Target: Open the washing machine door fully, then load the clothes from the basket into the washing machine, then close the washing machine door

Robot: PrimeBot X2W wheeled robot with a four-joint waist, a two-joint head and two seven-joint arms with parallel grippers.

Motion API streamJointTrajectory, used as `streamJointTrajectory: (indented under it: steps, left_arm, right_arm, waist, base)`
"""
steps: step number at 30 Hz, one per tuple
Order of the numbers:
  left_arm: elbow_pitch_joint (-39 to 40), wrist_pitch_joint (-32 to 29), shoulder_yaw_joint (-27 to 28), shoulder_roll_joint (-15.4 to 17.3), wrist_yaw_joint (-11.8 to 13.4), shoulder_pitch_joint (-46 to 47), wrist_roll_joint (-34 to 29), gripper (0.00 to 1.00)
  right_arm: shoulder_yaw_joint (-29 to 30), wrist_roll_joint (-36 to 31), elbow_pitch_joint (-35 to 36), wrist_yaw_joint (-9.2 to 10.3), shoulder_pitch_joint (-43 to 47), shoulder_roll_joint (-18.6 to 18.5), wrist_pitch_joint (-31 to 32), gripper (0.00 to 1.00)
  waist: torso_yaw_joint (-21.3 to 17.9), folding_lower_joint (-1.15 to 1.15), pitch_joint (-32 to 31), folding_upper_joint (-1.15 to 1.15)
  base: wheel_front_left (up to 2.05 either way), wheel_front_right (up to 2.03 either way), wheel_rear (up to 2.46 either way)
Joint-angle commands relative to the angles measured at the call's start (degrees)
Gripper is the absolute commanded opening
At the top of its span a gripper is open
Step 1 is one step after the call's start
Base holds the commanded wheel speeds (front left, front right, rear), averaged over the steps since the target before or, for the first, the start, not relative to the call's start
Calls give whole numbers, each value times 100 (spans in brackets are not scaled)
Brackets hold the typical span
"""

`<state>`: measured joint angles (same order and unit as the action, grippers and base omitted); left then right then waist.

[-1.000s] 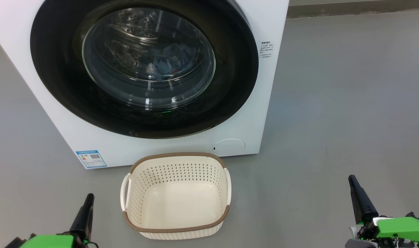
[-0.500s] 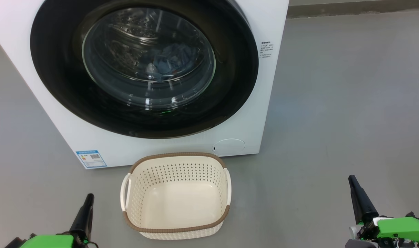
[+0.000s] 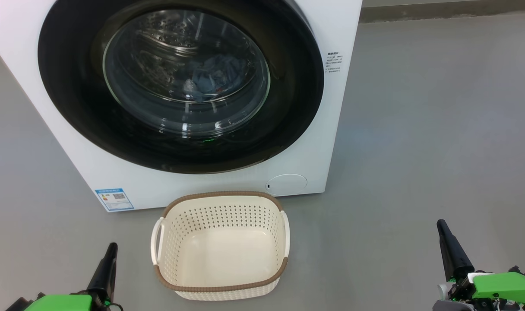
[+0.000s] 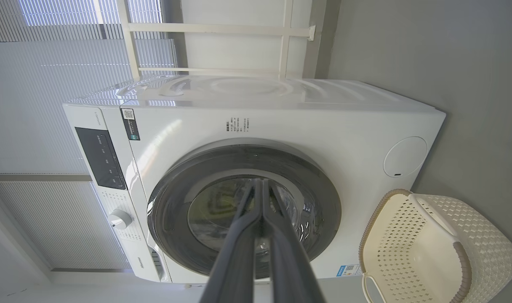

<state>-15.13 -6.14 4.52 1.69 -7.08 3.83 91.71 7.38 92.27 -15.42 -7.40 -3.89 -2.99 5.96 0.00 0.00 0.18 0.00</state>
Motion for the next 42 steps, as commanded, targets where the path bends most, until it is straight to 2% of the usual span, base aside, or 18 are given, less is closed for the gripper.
streamJointTrajectory:
  steps: [1,42]
  left_arm:
    - [108,-34,199,119,-41,236,47,0]
    - [109,-34,199,119,-41,236,47,0]
  right_arm:
    - [-119,17,141,-9,-226,-16,26,0]
    - [-101,2,140,-9,-228,-3,41,0]
  waist:
    - [0,0,0,0]
    - [0,0,0,0]
  base:
    - [0,0,0]
    - [0,0,0]
